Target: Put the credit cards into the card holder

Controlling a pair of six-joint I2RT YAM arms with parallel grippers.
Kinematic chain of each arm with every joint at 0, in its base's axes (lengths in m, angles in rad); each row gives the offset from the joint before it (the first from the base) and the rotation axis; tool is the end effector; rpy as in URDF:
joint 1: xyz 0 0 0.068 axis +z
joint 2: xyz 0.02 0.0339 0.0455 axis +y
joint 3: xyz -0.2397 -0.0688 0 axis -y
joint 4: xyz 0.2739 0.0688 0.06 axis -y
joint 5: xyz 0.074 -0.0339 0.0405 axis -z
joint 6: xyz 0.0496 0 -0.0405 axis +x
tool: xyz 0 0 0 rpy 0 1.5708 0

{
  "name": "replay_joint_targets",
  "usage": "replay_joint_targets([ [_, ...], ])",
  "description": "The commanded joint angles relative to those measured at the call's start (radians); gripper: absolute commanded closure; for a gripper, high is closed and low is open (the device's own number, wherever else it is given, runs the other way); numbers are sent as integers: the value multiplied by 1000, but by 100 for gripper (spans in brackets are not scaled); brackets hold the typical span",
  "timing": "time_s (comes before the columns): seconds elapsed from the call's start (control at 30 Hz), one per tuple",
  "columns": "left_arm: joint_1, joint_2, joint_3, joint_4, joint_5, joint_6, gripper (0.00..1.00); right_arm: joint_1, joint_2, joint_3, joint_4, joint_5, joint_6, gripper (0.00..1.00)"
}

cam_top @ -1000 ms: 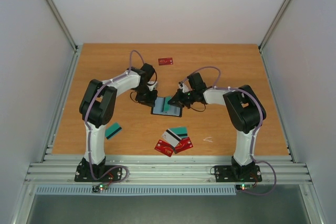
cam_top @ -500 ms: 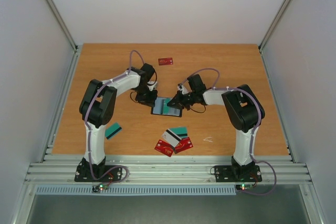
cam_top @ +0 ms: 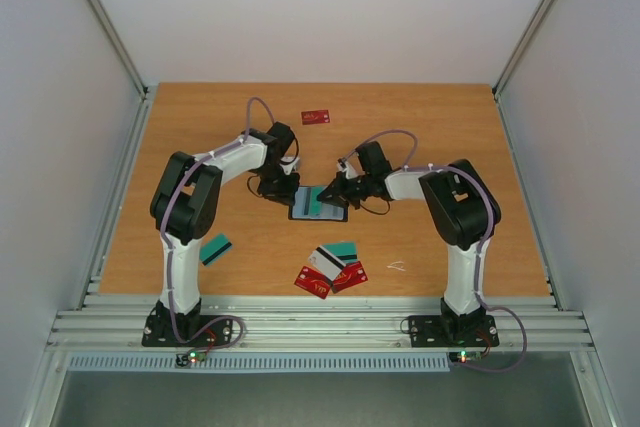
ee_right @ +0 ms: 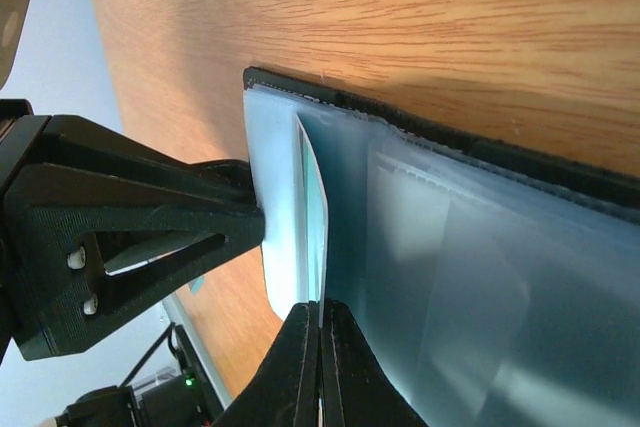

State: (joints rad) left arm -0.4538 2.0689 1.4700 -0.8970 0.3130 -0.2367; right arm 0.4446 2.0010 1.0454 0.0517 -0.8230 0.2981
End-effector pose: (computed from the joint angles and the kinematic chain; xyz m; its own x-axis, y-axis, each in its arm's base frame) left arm 0.3561 -0.1907 0.0984 -0.9739 0.2268 -0.0007 0.2154 0.9240 -0.3160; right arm 0.3398 0.2021 0.0577 -0.8842 -0.2000 -0.4221 -0.4626 0.4996 0.7324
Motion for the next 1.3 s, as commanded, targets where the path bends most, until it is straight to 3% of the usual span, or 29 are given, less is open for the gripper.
replay_joint_targets([
  [0.0,-5,-6,-18,-31,18,-3,86,14,44,24,23,-19,9,99],
  [1.27,-5,-6,1,-52,34,16,86,57,152,82,76,-80,67,98],
])
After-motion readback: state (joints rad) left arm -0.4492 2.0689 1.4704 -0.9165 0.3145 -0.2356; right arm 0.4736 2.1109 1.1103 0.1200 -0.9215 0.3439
